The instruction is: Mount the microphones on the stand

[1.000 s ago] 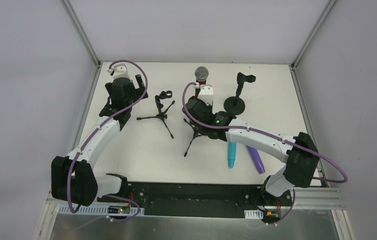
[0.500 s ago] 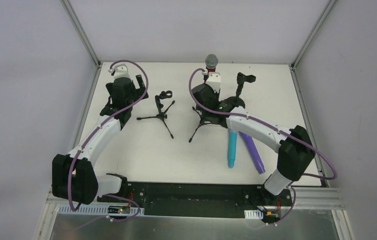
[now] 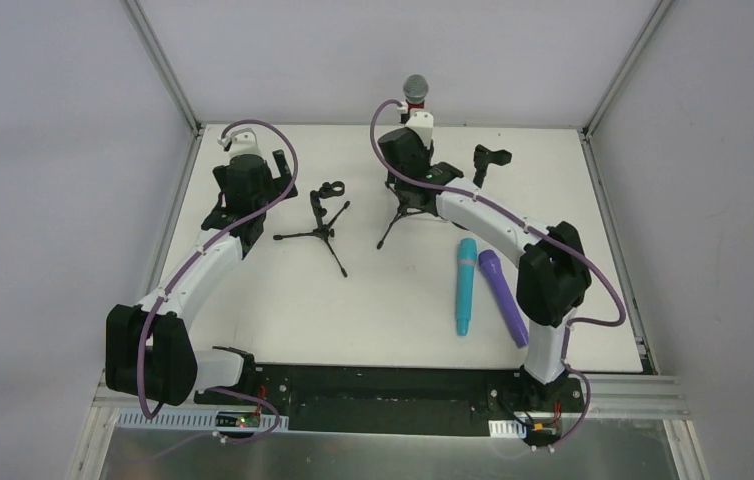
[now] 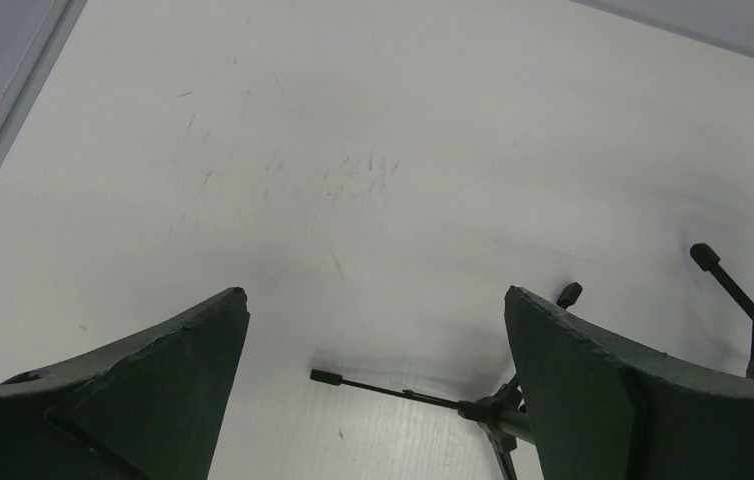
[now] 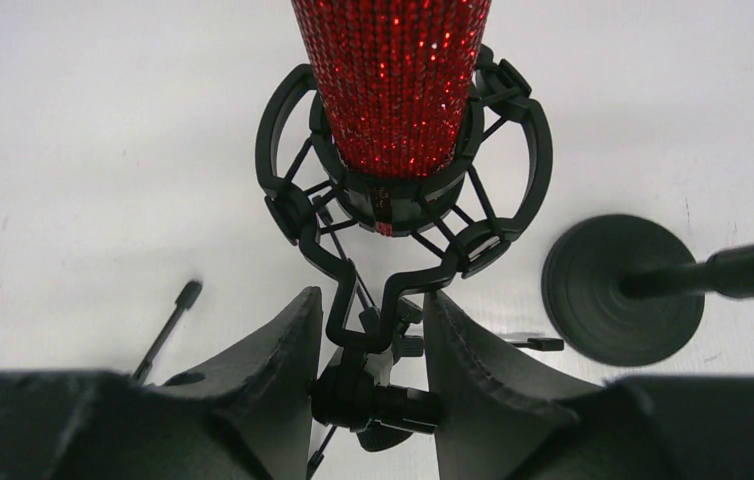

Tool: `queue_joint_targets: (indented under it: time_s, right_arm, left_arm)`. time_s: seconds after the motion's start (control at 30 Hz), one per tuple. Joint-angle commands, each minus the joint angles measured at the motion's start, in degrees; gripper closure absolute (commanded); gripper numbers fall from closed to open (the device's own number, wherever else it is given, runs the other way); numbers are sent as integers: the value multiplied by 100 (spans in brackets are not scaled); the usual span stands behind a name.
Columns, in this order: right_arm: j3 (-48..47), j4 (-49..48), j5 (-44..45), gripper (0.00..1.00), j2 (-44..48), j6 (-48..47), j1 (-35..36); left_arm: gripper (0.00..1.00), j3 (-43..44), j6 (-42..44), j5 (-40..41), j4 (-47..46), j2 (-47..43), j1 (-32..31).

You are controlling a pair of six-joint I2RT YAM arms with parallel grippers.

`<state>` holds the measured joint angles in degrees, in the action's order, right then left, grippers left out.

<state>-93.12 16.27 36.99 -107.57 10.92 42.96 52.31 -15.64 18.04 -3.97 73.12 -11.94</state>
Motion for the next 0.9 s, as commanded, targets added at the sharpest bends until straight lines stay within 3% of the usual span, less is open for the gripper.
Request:
queue_joint_targets:
  time_s: [0.0,0.87]
  right_arm:
    - [-751,-502,-105,100,-106,-204,-340]
    - [-3274,-574,-700,100,-2091,-668,-942]
  left_arm:
    - [0,220,-14,65,-129,-39,5]
    - [0,238,60,-82,-182,39,6]
